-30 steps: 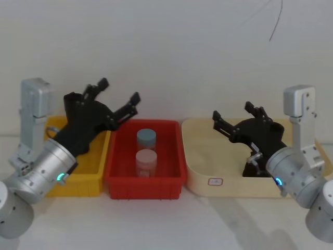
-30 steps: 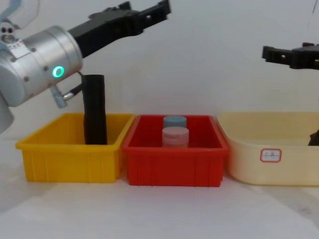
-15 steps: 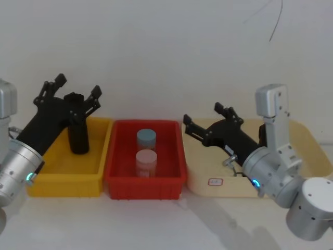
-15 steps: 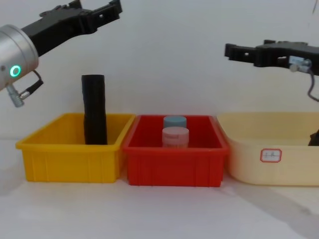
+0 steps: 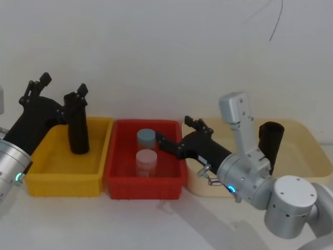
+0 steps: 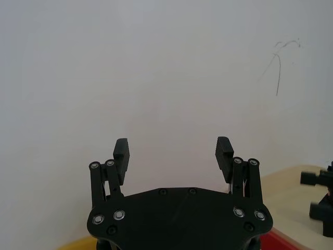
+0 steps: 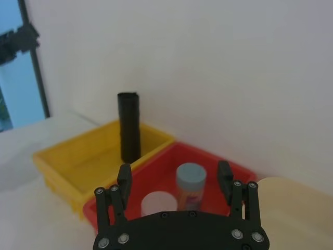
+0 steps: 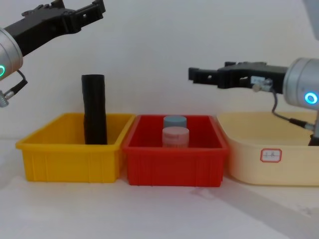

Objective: Pick up the garbage bag with the one hand and transfer it to the other hand.

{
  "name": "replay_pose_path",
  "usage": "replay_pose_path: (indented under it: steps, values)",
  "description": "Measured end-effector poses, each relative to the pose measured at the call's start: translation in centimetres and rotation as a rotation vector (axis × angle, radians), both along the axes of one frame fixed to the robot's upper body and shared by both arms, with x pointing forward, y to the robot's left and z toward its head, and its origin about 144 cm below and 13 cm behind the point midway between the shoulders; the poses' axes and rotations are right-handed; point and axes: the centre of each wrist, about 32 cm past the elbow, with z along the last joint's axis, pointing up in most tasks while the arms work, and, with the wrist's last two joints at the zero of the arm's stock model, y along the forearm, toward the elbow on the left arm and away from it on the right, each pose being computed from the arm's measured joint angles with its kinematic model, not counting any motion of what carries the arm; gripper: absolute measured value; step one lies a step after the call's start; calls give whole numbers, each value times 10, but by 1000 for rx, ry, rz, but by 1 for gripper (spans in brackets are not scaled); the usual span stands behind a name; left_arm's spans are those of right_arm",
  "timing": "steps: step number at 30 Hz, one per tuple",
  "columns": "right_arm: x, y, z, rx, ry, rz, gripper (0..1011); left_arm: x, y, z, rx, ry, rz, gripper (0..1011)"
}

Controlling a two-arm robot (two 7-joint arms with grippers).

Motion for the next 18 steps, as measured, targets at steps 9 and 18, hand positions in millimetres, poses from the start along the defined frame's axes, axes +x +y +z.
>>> replay_pose_path:
  steps: [9,18]
  values:
    - [12,17,-12,-76,57,53,1000,-1,3,0,0,-2,13,1002]
    - [23,31,-19,-135,105,93,1000,-1,4,0,0,-2,19,1002]
